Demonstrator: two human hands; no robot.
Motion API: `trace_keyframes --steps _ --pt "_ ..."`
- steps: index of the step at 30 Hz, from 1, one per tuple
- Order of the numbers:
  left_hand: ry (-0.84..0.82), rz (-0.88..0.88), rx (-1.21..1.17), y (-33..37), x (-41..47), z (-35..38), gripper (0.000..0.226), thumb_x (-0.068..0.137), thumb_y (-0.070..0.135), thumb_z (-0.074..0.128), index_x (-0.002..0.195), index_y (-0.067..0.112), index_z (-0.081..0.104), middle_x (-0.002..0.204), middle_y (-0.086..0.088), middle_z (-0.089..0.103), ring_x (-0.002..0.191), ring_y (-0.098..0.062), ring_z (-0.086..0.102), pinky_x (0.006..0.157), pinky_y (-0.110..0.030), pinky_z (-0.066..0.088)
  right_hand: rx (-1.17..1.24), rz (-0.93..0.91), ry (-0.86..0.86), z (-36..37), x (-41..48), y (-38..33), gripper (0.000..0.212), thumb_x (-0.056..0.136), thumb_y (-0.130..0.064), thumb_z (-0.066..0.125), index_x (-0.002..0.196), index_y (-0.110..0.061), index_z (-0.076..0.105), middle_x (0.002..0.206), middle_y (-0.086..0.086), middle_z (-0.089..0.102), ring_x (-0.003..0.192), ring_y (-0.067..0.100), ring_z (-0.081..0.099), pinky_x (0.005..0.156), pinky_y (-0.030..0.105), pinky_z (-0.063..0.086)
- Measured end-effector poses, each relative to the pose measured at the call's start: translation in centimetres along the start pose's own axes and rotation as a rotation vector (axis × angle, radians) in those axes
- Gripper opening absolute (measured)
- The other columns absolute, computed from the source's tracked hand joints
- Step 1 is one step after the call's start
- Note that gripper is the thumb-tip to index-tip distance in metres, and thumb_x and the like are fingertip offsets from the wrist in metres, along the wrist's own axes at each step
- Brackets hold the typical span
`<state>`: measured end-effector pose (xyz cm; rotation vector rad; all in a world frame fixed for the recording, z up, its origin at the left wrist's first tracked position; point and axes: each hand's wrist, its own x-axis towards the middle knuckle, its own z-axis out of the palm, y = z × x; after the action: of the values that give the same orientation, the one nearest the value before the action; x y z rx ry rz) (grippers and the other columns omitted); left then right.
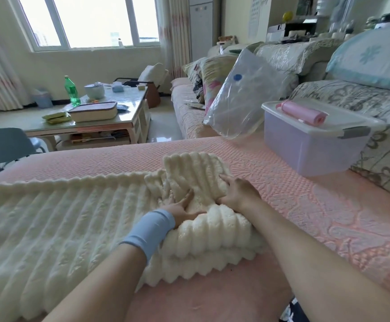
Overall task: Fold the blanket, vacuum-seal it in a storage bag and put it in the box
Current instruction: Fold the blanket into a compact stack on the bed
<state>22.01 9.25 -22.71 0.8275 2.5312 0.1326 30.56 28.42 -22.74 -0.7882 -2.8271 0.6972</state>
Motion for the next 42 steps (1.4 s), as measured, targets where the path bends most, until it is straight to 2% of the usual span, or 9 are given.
trace_keyframes --steps 8,14,18,20,25,30,33,36,42 --pt "0.219 0.305 -0.099 6.9 3.3 -0.2 0.076 0.085 0.069 0.047 0.15 0.045 0.016 0.163 0.005 -0.006 0.149 -0.03 0.004 0.12 -0.043 0.014 -0.209 0.041 0.343 -4.4 1.5 5.7 0.06 0.087 -0.022 0.066 0.144 -0.03 0.049 0.127 0.01 0.052 0.106 0.035 0.063 0.086 0.039 0.05" --pt "-0.09 0.141 -0.002 8.1 2.9 -1.1 0.083 0.086 0.069 0.048 0.154 0.038 0.01 0.163 0.0 0.002 0.149 -0.029 0.01 0.12 -0.043 0.013 -0.097 0.174 -0.02 -4.3 1.2 8.6 0.095 0.085 -0.055 0.067 0.16 -0.029 0.015 0.163 0.012 0.023 0.148 0.027 0.029 0.115 0.041 0.033" --pt "0.13 0.127 0.152 9.8 1.6 -3.8 0.064 0.098 0.056 0.034 0.15 0.018 0.031 0.157 -0.009 0.028 0.142 -0.029 0.029 0.112 -0.041 0.027 0.004 0.257 -0.03 -4.6 1.1 8.2 0.106 0.082 -0.057 0.067 0.16 -0.026 0.002 0.161 0.017 0.022 0.144 0.033 0.034 0.115 0.042 0.033" --pt "0.213 0.152 0.069 10.7 1.4 -2.5 0.07 0.095 0.063 0.026 0.152 0.023 0.026 0.161 -0.009 0.016 0.147 -0.032 0.013 0.117 -0.048 0.014 0.016 0.368 -0.048 -4.6 0.8 7.6 0.113 0.08 -0.06 0.066 0.16 -0.016 -0.001 0.158 0.02 0.028 0.14 0.037 0.039 0.112 0.042 0.037" --pt "0.018 0.137 -0.14 9.1 0.9 3.9 0.078 0.094 0.065 0.029 0.154 0.031 -0.006 0.161 -0.003 -0.017 0.148 -0.029 -0.013 0.12 -0.051 -0.001 0.024 0.409 0.044 -6.5 -1.5 4.0 0.071 0.066 -0.052 0.073 0.122 -0.012 0.061 0.109 0.008 0.067 0.098 0.027 0.066 0.081 0.029 0.052" --pt "-0.16 0.243 -0.634 5.5 -2.2 -0.5 0.057 0.098 0.033 0.053 0.15 0.02 0.033 0.153 -0.003 0.036 0.138 -0.02 0.037 0.115 -0.033 0.029 0.257 0.183 0.07 -9.7 -3.6 -1.2 0.045 0.061 -0.046 0.076 0.095 -0.019 0.071 0.089 -0.002 0.071 0.082 0.02 0.068 0.079 0.032 0.056" --pt "-0.017 0.182 -0.598 1.8 -4.8 -3.2 0.042 0.1 0.021 0.05 0.139 0.006 0.049 0.128 -0.006 0.055 0.114 -0.02 0.053 0.096 -0.025 0.045 0.546 0.027 0.022 -10.9 -5.0 -4.2 0.019 0.078 -0.034 0.073 0.084 -0.016 0.077 0.076 -0.005 0.071 0.069 0.014 0.065 0.065 0.025 0.05" --pt "0.25 0.201 -0.783 -1.7 -7.3 -6.5 0.036 0.102 0.018 0.045 0.135 0.004 0.051 0.131 -0.011 0.057 0.116 -0.023 0.054 0.097 -0.029 0.041 0.851 -0.043 -0.323 -10.9 -6.3 -7.0 0.019 0.091 -0.029 0.062 0.099 -0.021 0.078 0.092 -0.003 0.077 0.076 0.011 0.072 0.061 0.02 0.055" --pt "0.621 0.453 -1.029 -3.0 -11.0 -7.4 0.029 0.102 0.029 0.044 0.128 0.035 0.054 0.138 0.005 0.05 0.129 -0.014 0.044 0.108 -0.035 0.034 0.82 -0.212 -0.467 -6.0 -6.7 -11.7 0.032 0.095 0.001 0.051 0.117 -0.005 0.073 0.11 0.01 0.075 0.09 0.013 0.071 0.075 0.021 0.056"
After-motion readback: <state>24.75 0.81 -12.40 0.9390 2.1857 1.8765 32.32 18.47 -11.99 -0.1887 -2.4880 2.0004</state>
